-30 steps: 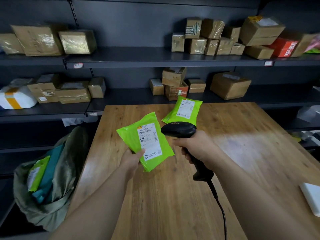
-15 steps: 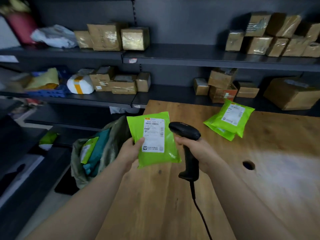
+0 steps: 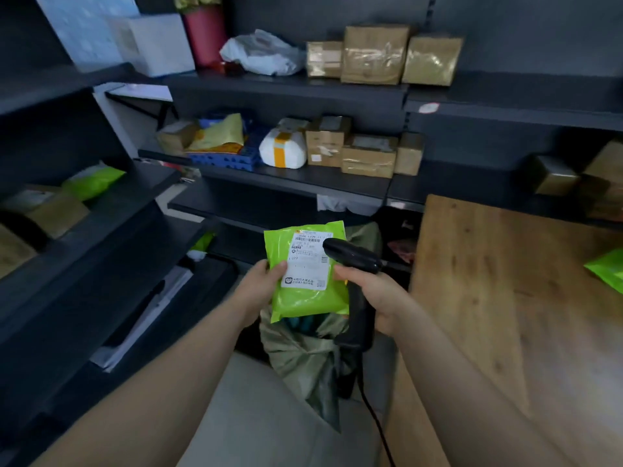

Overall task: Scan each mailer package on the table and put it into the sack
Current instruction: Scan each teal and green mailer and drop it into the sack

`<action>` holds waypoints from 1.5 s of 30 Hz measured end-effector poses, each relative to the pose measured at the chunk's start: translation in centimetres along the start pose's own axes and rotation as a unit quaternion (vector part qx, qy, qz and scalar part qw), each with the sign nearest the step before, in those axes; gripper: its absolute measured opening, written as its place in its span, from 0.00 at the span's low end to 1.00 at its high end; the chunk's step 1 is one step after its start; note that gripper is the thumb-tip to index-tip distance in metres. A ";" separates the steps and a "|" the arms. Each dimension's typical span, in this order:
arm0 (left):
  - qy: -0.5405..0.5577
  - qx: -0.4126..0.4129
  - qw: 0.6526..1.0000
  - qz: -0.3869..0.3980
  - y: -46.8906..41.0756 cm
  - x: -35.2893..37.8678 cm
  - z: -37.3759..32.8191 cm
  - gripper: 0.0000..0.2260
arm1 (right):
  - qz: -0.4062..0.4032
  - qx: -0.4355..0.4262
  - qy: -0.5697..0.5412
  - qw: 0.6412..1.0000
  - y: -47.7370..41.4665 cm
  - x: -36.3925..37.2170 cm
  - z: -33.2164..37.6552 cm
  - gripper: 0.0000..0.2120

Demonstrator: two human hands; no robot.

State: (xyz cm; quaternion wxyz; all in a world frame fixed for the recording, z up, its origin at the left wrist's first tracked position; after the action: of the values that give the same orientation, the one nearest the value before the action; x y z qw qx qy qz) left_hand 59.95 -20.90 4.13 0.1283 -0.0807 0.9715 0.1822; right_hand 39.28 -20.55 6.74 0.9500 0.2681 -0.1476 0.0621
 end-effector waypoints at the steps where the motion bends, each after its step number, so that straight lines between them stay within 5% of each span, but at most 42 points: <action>1: -0.009 -0.008 1.000 0.015 -0.9 -1.8 0.6 0.13 | -0.002 0.007 -0.005 1.000 -0.9 1.8 -0.7 0.13; 8: -0.066 -0.037 0.994 0.081 -7.8 -8.3 3.0 0.10 | -0.059 0.031 -0.029 0.997 -6.6 8.8 -4.6 0.08; 20: -0.208 -0.048 0.968 0.133 -25.5 -4.7 9.3 0.15 | -0.237 0.040 -0.114 0.964 -22.3 5.4 -9.6 0.15; 26: -0.370 -0.062 0.914 0.155 -33.3 -3.9 14.7 0.34 | -0.283 0.051 -0.109 0.952 -29.5 2.4 -12.6 0.09; 28: -0.403 -0.086 0.891 0.191 -35.4 -3.2 16.9 0.26 | -0.297 0.067 -0.104 0.947 -31.3 1.7 -14.3 0.13; 36: -0.384 -0.049 0.892 0.233 -39.6 -1.4 20.2 0.12 | -0.353 0.100 -0.032 0.930 -35.4 -0.1 -18.6 0.22; 41: -0.375 -0.049 0.889 0.257 -39.9 -2.3 20.5 0.18 | -0.366 0.115 -0.033 0.923 -35.9 0.0 -19.2 0.22; 45: -0.290 -0.060 0.929 0.223 -39.4 -3.3 19.7 0.15 | -0.388 0.102 -0.029 0.916 -35.2 0.8 -18.7 0.25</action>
State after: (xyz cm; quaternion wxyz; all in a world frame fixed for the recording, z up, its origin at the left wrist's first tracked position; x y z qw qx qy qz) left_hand 75.50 -49.46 -25.82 0.3552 0.1864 0.8725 0.2791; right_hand 51.60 -40.45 -25.51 0.8621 0.4017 -0.0524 -0.3043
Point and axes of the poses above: each hand's wrist, its own y-axis away from the middle knuckle, its own x-axis out of the palm, z = x × y, the point moved 4 cm from there along -y, towards the middle knuckle, and after that the axes turned 9 degrees about -y, right-handed, at the moved point
